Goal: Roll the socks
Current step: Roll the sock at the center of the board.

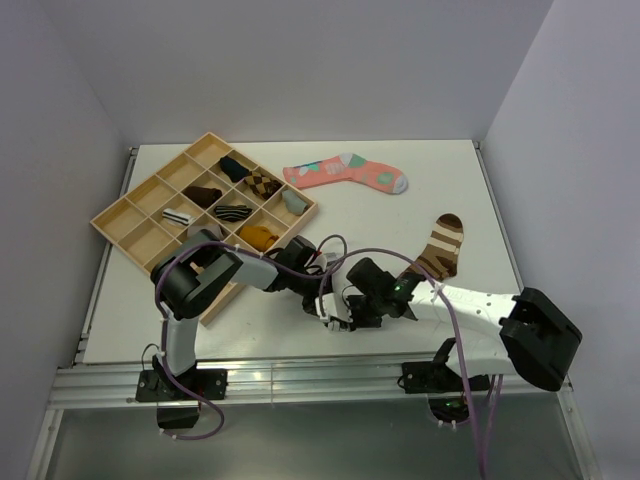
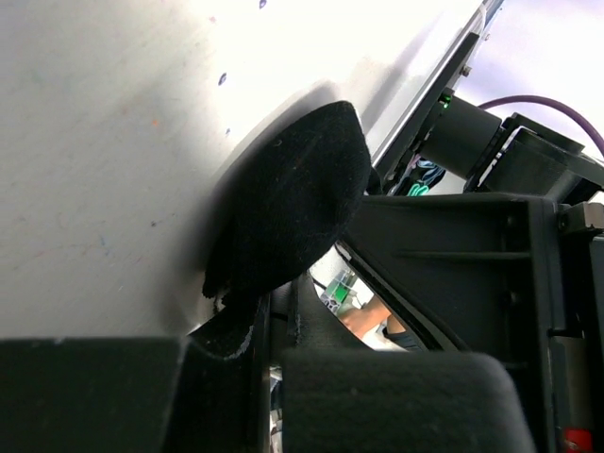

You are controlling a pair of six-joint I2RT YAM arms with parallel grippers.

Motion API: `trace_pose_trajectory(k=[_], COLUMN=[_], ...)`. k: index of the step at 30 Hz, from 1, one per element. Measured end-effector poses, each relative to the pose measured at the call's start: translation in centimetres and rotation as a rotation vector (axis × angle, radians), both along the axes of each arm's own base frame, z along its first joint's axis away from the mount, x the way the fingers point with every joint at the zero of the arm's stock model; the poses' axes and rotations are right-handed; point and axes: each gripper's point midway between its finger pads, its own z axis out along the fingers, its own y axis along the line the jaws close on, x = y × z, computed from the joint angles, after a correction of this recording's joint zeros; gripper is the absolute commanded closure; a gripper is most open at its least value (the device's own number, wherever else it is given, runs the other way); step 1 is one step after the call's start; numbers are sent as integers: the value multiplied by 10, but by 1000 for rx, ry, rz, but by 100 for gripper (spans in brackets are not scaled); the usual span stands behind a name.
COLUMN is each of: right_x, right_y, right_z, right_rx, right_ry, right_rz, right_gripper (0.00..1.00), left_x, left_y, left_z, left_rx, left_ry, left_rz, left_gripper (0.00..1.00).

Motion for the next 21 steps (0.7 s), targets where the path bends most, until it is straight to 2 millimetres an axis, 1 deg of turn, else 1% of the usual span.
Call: trace_pose_trajectory(k=[1,3,4,5,8,10,14,16,18,21], right_x=[1,2,2,2,3,6,11,13,14,15], right_y=[1,2,2,2,2,3,5,5,4,3], right_z=[0,0,0,-1,0,0,1,2,2,3], right_rx=[-3,-13,-18,-25,-31,-29,-23,-21,-23,-31], right_ry=[4,17,25,35,79,120,229,285,349,429], right_rz=[-6,-19,-22,-26,-40,-50,-75,-90,-106,-115], right_gripper=[85,86,87,87,88,88,88,89,89,89], left_x=[0,0,0,1,4,9,25,34,43,50], left_y=[0,1,1,2,3,4,8,13,22,40], left_z=[0,0,-1,-1,0,3,9,11,12,6], left_rx=[2,7,10,13,27,37,55,60,69,94], left_ry=[2,6,6,3,-28,-76,-220,-288,-363,-435], left_rz=[1,2,4,8,32,58,138,186,250,340], left_gripper=[95,87,82,73,62,56,54,55,58,64])
